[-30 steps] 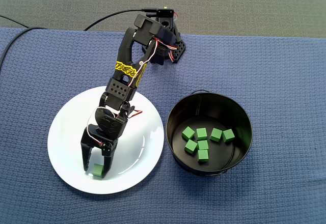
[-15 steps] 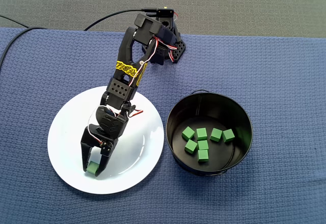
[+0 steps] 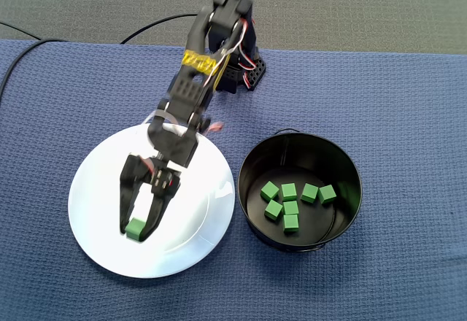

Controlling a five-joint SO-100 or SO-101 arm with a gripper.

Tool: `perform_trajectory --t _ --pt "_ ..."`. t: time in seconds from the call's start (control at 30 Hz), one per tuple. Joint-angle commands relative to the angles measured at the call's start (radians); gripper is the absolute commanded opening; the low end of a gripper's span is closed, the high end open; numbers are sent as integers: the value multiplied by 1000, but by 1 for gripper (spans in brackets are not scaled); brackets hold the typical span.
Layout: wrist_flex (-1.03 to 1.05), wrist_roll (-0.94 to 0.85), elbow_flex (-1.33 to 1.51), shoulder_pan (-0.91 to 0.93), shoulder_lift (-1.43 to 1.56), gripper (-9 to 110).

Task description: Pick up the items on the white plate and put them in the black container.

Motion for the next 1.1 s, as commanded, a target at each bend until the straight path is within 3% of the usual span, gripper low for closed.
perform_trajectory --t 0.0,0.3,0.47,0.7,0.87,1.07 --pt "72 63 -21 -58 282 0" --pt "130 54 -91 -360 601 0" --pt "287 -95 -87 -581 703 0" --pt "319 -189 261 -736 796 0" --pt "173 -206 583 -742 788 0" --pt "156 -146 778 -773 776 0"
